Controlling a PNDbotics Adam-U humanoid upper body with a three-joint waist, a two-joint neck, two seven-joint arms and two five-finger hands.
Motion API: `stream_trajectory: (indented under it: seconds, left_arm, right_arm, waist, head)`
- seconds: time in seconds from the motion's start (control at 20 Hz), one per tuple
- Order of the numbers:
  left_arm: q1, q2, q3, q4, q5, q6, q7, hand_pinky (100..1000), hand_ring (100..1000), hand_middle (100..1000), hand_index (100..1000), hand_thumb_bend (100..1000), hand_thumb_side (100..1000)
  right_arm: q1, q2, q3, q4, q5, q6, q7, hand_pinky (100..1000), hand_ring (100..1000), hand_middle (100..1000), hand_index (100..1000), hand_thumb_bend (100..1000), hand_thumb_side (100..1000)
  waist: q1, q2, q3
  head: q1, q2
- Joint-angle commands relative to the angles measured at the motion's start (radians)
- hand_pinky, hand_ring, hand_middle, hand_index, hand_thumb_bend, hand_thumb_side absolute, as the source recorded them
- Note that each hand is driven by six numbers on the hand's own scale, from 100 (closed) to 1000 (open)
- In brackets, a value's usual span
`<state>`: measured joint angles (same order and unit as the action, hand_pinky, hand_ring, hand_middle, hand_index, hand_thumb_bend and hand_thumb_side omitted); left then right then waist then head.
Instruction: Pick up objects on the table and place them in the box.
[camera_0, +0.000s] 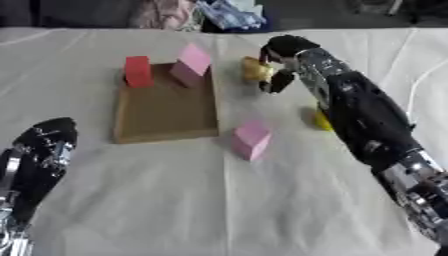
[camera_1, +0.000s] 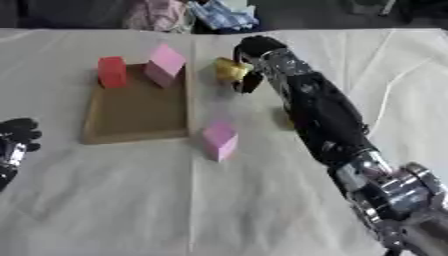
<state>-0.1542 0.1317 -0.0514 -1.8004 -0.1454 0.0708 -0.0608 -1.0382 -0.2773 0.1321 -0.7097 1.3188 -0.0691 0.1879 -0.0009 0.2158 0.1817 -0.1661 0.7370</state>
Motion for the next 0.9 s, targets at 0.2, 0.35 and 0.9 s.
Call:
stream_trajectory:
  seconds: [0.2,0.35,0.9]
  left_arm:
    - [-0.008,0.008,0.005,-0.021,-0.001,-0.001,-0.003,749,764,713,770,226,560]
    - [-0.009,0.008,0.005,-0.021,0.000,-0.002,-0.004,750,765,713,770,227,560]
    - [-0.013,0.008,-0.001,-0.021,0.001,-0.004,-0.012,751,766,713,770,227,558]
  right_arm:
    - [-0.024,-0.009,0.004,-0.041,-0.051,0.018,-0.143,840,646,532,516,100,100]
    - [-0.029,-0.009,0.019,-0.074,-0.107,0.014,-0.146,830,636,520,500,100,100]
    - [-0.075,0.046,0.120,-0.252,-0.290,-0.049,-0.023,820,639,521,506,100,100]
  waist:
    - [0.014,-0.010,0.002]
    - [0.012,-0.012,0.003]
    - [0.009,-0.015,0.022]
  head:
    - [-0.003,-0.013]
    - [-0.004,-0.013]
    - [-0.019,-0.015]
